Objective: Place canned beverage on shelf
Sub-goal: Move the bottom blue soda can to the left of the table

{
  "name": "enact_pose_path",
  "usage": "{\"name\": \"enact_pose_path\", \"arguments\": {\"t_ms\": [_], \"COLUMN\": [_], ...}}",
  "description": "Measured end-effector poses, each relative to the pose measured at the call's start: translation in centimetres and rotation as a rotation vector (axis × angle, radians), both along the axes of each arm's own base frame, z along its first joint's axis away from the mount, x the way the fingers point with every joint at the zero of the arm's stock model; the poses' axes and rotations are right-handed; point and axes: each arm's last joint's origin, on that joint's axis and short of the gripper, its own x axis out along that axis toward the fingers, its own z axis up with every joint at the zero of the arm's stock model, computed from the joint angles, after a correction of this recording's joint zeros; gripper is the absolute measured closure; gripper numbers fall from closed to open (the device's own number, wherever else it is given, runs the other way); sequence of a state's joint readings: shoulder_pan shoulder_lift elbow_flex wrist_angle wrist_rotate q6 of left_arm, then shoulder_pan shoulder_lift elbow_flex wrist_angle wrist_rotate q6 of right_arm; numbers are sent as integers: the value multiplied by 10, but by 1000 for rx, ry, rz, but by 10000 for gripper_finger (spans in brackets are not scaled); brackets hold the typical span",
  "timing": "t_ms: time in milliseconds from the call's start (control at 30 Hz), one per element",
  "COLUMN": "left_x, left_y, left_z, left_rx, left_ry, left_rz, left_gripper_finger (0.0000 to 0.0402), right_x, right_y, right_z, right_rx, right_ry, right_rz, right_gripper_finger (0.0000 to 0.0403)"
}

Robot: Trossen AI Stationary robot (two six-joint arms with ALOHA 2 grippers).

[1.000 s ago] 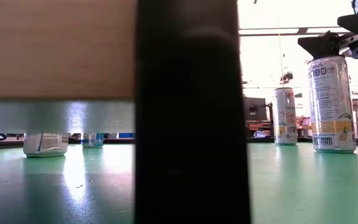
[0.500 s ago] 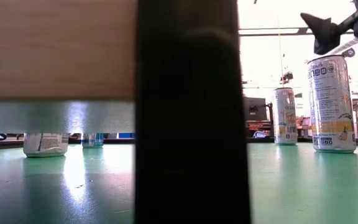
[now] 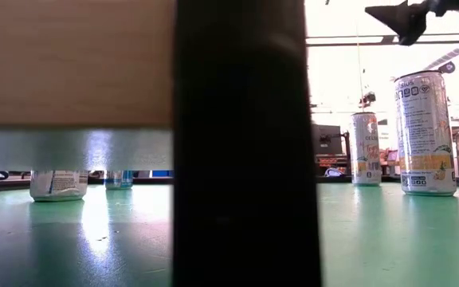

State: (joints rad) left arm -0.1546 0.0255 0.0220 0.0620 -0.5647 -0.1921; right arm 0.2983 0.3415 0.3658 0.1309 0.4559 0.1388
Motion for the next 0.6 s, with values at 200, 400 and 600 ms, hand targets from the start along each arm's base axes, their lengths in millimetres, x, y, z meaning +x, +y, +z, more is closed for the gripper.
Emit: {"name": "enact_pose_path", "arguments": {"t_ms": [200, 400, 600], "left_x": [0, 0, 0], "left_y": [0, 0, 0], "left_z": [0, 0, 0], "left_rx": [0, 0, 0], "left_ry": [0, 0, 0], "left_rz": [0, 0, 0], "left_gripper_finger": [47, 47, 47], "right_x": [9, 13, 25], "right_y": [-5, -7, -8], "right_z": [32, 46, 56], "right_rx": [242, 332, 321], "right_ry": [232, 428, 517], "right_rz": [-328, -527, -629], "right_gripper_finger": [7, 7, 7]}}
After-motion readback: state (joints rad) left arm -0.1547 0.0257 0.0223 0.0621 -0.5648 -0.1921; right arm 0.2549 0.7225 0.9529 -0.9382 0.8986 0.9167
